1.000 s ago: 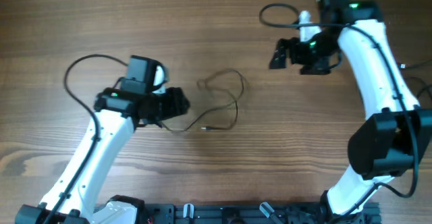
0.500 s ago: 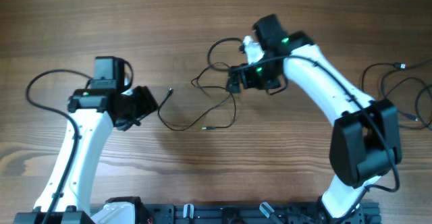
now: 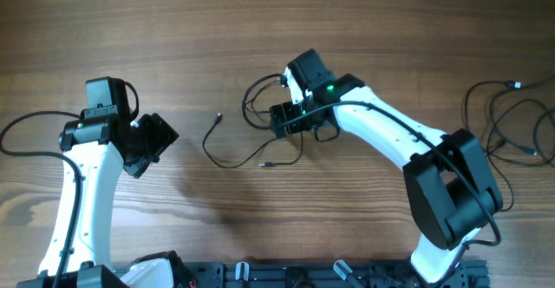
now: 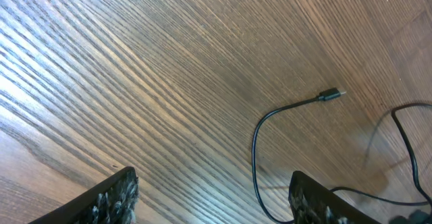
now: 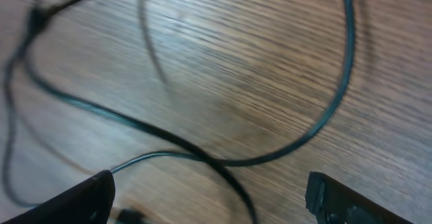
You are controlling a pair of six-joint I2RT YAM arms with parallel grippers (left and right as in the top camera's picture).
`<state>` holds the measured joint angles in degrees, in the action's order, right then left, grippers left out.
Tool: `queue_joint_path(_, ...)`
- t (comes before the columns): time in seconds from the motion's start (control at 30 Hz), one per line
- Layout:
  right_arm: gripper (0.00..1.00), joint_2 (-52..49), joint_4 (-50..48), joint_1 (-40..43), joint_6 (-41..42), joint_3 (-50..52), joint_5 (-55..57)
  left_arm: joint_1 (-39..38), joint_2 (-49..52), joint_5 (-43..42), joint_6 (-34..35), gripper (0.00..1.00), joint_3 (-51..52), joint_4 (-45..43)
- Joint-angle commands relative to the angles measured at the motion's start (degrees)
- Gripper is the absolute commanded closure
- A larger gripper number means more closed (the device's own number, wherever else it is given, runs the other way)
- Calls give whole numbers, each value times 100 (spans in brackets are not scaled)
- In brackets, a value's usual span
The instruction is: Untangle cables
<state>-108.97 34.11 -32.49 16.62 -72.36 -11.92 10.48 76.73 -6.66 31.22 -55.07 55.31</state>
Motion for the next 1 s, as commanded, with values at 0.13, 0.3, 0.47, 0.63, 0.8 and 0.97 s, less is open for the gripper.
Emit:
queue_joint_path(0.13, 17, -144, -846, 4, 813, 450, 404, 28, 11, 74, 98, 26, 0, 7)
queue_joint_path(0.3, 40, -144, -1255, 4, 1475, 610, 428, 28, 11, 74, 98, 26, 0, 7)
queue_joint_path(0.47, 50, -144, -1467, 4, 2111, 776, 586, 28, 11, 74, 98, 26, 0, 7)
queue_joint_path(0.63, 55, -146, -1655, 4, 2699, 1023, 728, 28, 11, 74, 98, 26, 0, 7)
queue_joint_path(0.8, 64, -146, -1751, 4, 2710, 1040, 723, 28, 11, 74, 98, 26, 0, 7)
queue_joint_path(0.97, 66, -146, -1871, 4, 2848, 1040, 726, 28, 11, 72, 98, 27, 0, 9)
